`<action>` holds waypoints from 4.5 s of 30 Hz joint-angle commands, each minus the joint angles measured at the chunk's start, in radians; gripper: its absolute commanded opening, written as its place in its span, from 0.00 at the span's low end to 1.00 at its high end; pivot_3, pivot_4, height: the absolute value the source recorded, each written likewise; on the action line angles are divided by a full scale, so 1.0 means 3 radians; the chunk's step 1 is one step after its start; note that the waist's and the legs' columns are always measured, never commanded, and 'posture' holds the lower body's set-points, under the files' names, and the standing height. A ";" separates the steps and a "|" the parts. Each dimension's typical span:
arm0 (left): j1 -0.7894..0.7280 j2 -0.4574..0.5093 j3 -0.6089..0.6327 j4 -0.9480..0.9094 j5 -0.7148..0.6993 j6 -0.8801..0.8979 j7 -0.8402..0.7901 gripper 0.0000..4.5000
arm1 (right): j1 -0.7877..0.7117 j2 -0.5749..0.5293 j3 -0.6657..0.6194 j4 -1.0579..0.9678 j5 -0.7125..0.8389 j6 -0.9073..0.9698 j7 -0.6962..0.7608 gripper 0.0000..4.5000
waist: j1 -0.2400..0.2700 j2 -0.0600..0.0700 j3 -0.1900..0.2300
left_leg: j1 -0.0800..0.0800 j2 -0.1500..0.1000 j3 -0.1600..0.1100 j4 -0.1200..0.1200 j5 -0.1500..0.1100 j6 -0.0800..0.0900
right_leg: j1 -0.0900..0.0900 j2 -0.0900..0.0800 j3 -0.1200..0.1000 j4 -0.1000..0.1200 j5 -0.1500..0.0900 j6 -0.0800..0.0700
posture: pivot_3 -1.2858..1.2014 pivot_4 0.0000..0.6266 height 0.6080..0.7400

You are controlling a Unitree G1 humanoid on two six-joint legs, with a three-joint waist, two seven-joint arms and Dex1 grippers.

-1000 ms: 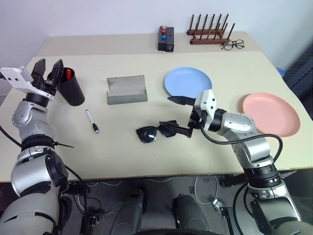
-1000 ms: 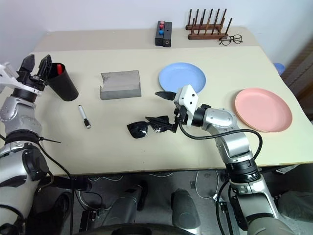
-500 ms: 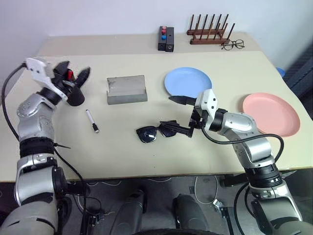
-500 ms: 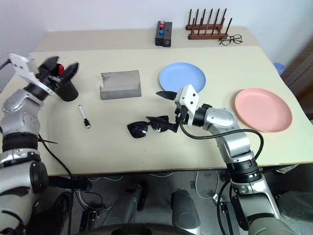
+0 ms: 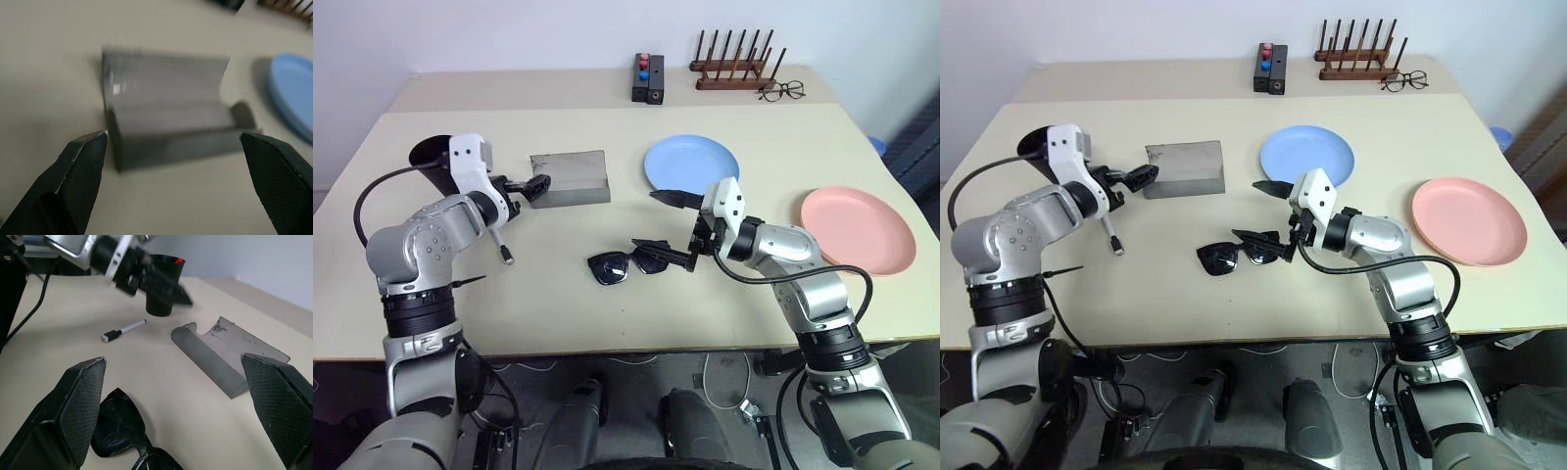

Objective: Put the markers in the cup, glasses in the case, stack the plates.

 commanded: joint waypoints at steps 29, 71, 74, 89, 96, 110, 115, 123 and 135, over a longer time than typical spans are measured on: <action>-0.0258 -0.0804 0.0800 -0.0413 0.0819 0.0294 0.1718 0.99 | 0.0065 0.0016 0.0010 -0.0105 -0.0047 -0.0061 -0.0014 1.00 | 0.0100 -0.0004 0.0000 | -0.0001 0.0000 0.0004 0.0007 0.0000 -0.0002 | 0.0003 0.0000 -0.0001 0.0000 0.0001 0.0000 | 0.52 0.24 0.99; -0.0642 -0.0522 0.0596 0.0354 0.1101 0.0593 0.1216 0.03 | 0.0123 0.0009 0.0039 -0.0090 -0.0169 -0.0120 -0.0094 1.00 | 0.0096 -0.0005 0.0000 | -0.0002 0.0000 0.0003 0.0007 0.0000 -0.0003 | 0.0002 0.0001 -0.0002 0.0000 0.0001 0.0001 | 0.52 0.24 0.99; -0.0540 -0.0420 0.0609 -0.0006 0.0840 0.0732 0.0827 0.03 | 0.0099 0.0000 -0.0023 -0.0067 -0.0113 -0.0106 -0.0084 1.00 | 0.0093 -0.0004 0.0000 | -0.0002 0.0001 0.0003 0.0006 0.0000 -0.0003 | 0.0002 0.0001 -0.0002 0.0000 0.0001 0.0001 | 0.52 0.24 0.99; 0.0017 0.0415 -0.0274 -0.0966 0.0692 -0.0385 -0.0297 0.03 | -0.0010 0.0006 -0.0454 -0.0046 0.0539 0.0224 0.0068 1.00 | 0.0109 -0.0004 0.0000 | -0.0001 0.0001 0.0004 0.0001 -0.0001 -0.0004 | 0.0001 -0.0001 0.0001 -0.0004 0.0001 -0.0003 | 0.52 0.24 0.99; -0.0105 0.0650 -0.0282 -0.0642 0.0831 -0.1532 -0.0621 0.03 | -0.0043 0.0016 -0.0444 0.0000 0.0505 0.0168 0.0013 1.00 | 0.0090 -0.0004 0.0000 | -0.0001 0.0002 0.0006 -0.0008 0.0000 -0.0004 | -0.0003 -0.0001 0.0003 -0.0007 0.0001 -0.0003 | 0.52 0.24 0.99; -0.0062 0.0987 0.0268 0.0863 0.0809 -0.3553 -0.1043 0.03 | 0.0034 -0.0013 -0.0428 -0.0066 0.0468 0.0150 -0.0065 1.00 | 0.0098 -0.0003 0.0000 | -0.0001 0.0003 0.0006 -0.0010 0.0000 -0.0003 | -0.0004 -0.0002 0.0004 -0.0008 0.0001 -0.0003 | 0.52 0.24 0.99; -0.0086 0.0894 0.0240 0.1426 0.0855 -0.4168 -0.1115 0.03 | 0.0021 -0.0019 -0.0393 -0.0064 0.0451 0.0167 -0.0048 1.00 | 0.0100 -0.0003 0.0000 | -0.0001 0.0003 0.0005 -0.0009 0.0000 -0.0003 | -0.0004 -0.0001 0.0003 -0.0008 0.0001 -0.0003 | 0.52 0.24 0.99; -0.0188 0.0788 0.0233 0.2108 0.0783 -0.4677 -0.1179 0.03 | 0.0035 -0.0060 -0.0392 -0.0079 0.0407 0.0168 -0.0027 1.00 | 0.0090 -0.0003 0.0000 | -0.0001 0.0003 0.0004 -0.0009 0.0001 -0.0003 | -0.0004 -0.0001 0.0002 -0.0007 0.0002 -0.0003 | 0.52 0.24 0.99; -0.0198 0.0793 0.0135 0.2297 0.0780 -0.4832 -0.1295 0.49 | 0.0045 -0.0073 -0.0397 -0.0105 0.0359 0.0161 -0.0067 1.00 | 0.0087 -0.0003 0.0000 | -0.0001 0.0003 0.0004 -0.0008 0.0001 -0.0003 | -0.0004 0.0000 0.0002 -0.0006 0.0002 -0.0003 | 0.52 0.24 0.99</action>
